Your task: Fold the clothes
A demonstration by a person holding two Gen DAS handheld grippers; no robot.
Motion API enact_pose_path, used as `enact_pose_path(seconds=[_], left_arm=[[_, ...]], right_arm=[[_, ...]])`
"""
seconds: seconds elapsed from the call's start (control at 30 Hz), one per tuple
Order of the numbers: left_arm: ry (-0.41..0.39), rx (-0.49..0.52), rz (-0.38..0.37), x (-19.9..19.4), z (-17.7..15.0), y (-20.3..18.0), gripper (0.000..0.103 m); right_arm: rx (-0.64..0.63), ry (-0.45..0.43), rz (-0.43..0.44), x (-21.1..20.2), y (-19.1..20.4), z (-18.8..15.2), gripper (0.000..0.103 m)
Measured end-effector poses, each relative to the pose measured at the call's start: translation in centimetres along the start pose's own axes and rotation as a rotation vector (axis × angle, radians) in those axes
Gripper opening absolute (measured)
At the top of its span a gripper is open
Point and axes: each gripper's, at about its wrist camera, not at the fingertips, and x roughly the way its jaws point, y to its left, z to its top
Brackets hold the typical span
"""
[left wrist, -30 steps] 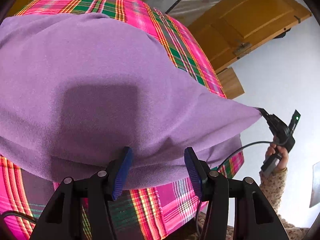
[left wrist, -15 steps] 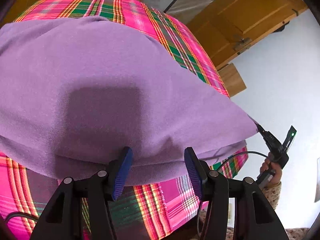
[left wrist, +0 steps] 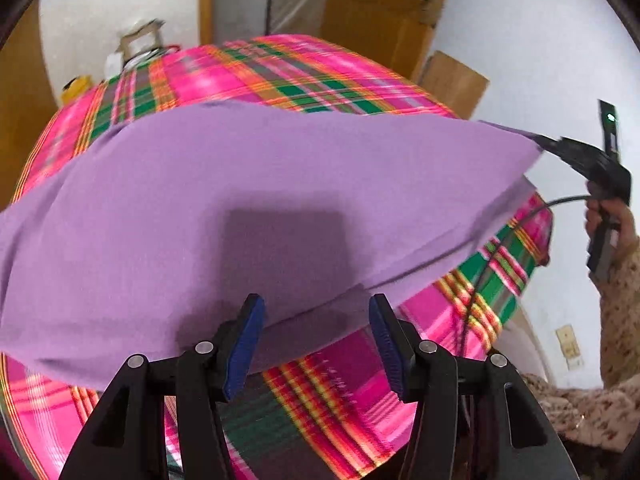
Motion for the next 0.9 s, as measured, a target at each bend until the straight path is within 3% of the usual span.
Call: enact_pose_path(seconds=[0.27,0.4,0.73,0.9], left_arm=[[0.03,0.181,0.089,1.8,0.3,-2.5,0.057],[0.031,0.209,0.124,2.7,0.6,-2.8,0.056],[0.004,0.249,0.071,2.8,1.4,-4.6,0.056],[0.021,0.256,0.087,3.9,1.9,-5.0,0.056]], right_arm=[[0.012,-0.007,0.017,-0.5,-0.2,0.1,0.003],[0.023,-0.013,0.023,-0.8,-0.2,0.1,0.003],[0.021,-0.021,0.031,-1.4,-0.1,0.4,0.003],[0.021,-0.04,0.042,-1.9,0.2,1.0,0.003]])
